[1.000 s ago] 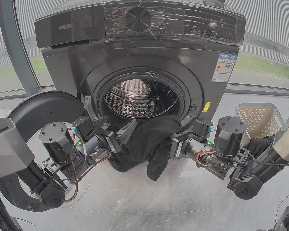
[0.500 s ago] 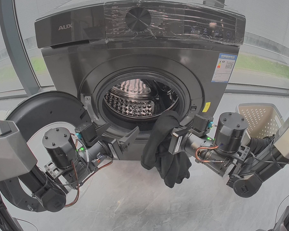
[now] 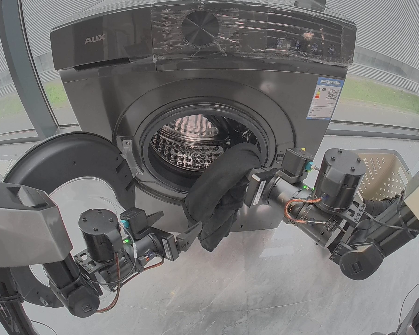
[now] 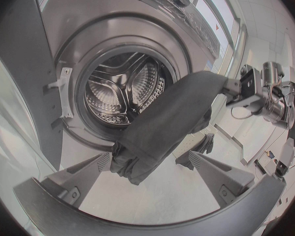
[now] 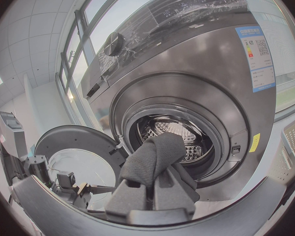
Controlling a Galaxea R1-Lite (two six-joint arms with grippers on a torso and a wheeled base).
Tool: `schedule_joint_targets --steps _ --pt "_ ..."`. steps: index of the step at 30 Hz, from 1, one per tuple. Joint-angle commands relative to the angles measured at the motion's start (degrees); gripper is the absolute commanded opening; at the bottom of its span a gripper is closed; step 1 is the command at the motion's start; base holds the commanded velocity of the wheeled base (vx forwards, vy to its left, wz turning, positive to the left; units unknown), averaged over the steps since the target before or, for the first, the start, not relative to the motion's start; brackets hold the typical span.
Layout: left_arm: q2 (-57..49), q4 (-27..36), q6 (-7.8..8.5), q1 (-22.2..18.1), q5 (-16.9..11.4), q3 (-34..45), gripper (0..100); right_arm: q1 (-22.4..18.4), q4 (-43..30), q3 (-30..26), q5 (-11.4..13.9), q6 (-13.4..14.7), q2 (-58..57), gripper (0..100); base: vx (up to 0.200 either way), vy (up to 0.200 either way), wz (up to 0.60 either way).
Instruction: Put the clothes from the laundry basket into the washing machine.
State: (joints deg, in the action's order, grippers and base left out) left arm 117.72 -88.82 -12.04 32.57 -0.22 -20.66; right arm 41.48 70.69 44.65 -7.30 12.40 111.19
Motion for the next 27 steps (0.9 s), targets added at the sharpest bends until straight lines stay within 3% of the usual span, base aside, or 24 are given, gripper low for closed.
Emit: schedule_joint_targets --steps 1,13,18,27 --pt "2.6 0.0 0.09 -0.1 0.0 0.1 100 0.1 0.0 0.3 0.1 0.0 -1.2 0 0.0 0.0 0.0" --pt "6.2 -0.1 0.44 0.3 0.0 -0.5 100 0.9 -0.3 0.0 0.0 0.1 -2.5 0 0.0 0.0 0.0" --pt "8.4 -0.1 2.55 0.3 0.0 -1.7 100 0.9 -0.6 -0.1 0.0 0.1 -3.3 0 0.0 0.0 0.0" --pt "12.1 -0.1 2.73 0.0 0.1 -6.5 100 1.4 -0.6 -0.1 0.0 0.1 -3.3 0 0.0 0.0 0.0"
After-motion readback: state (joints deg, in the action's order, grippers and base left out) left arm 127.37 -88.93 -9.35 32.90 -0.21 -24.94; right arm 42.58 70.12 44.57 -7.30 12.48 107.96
